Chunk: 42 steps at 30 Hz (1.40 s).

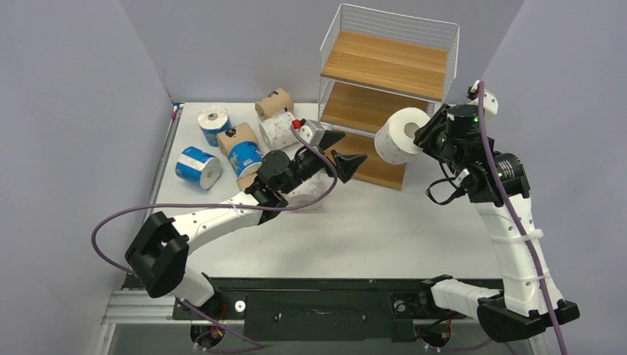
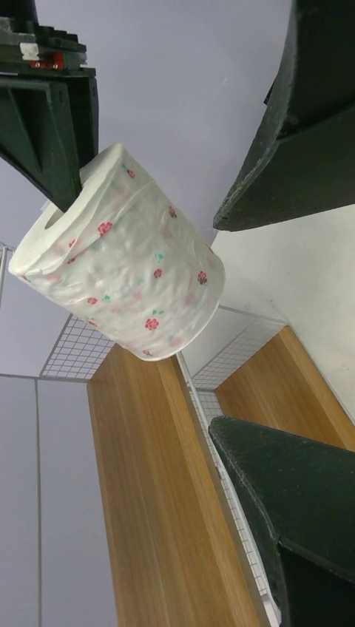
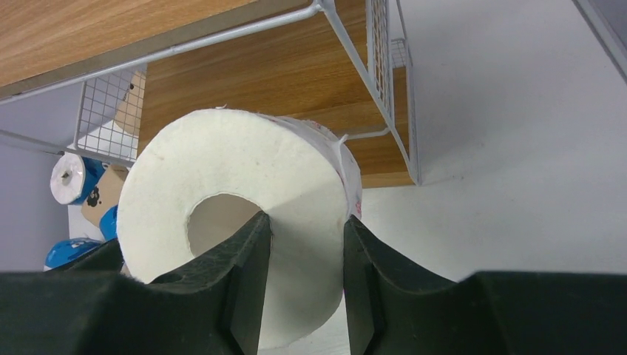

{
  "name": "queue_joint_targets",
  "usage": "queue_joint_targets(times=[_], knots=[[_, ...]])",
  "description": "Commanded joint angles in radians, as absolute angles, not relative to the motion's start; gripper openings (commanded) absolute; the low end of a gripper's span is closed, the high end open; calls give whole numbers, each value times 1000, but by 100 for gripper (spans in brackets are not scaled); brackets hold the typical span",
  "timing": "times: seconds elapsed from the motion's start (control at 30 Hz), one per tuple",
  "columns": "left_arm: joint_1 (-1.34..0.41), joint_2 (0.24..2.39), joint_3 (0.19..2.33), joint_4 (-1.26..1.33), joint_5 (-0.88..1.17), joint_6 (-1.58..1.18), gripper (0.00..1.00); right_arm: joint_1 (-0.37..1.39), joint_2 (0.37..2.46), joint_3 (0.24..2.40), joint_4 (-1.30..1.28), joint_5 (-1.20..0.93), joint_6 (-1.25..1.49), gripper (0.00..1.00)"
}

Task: Place and organize the paper towels onto the shelf
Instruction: Place the paper towel on the shelf.

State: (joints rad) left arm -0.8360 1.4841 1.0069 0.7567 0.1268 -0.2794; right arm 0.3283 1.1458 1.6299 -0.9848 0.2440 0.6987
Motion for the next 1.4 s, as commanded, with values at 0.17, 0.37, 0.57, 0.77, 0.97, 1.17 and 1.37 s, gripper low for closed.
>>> queue_joint_targets(times=[0.17, 0.37, 0.57, 0.77, 0.97, 1.17, 1.37], knots=[[-846, 1553, 1021, 1003, 215, -232, 96, 312, 1180, 1627, -889, 190, 758, 34], [-852, 1601, 1051, 1011, 231, -212, 96, 308, 1198, 1640, -887, 201, 761, 34], [-874, 1628, 1102, 946, 234, -133, 96, 307, 1222, 1662, -883, 202, 759, 34], [-887, 1654, 1134, 923, 219, -87, 96, 306, 1225, 1672, -881, 216, 764, 34], [-887, 1690, 1167, 909, 197, -80, 96, 306, 1228, 1673, -875, 208, 770, 34], [-887, 1729, 1196, 904, 187, -91, 96, 306, 1225, 1678, -872, 194, 770, 34], [-887, 1758, 1223, 911, 187, -114, 96, 305, 1223, 1679, -872, 189, 770, 34]])
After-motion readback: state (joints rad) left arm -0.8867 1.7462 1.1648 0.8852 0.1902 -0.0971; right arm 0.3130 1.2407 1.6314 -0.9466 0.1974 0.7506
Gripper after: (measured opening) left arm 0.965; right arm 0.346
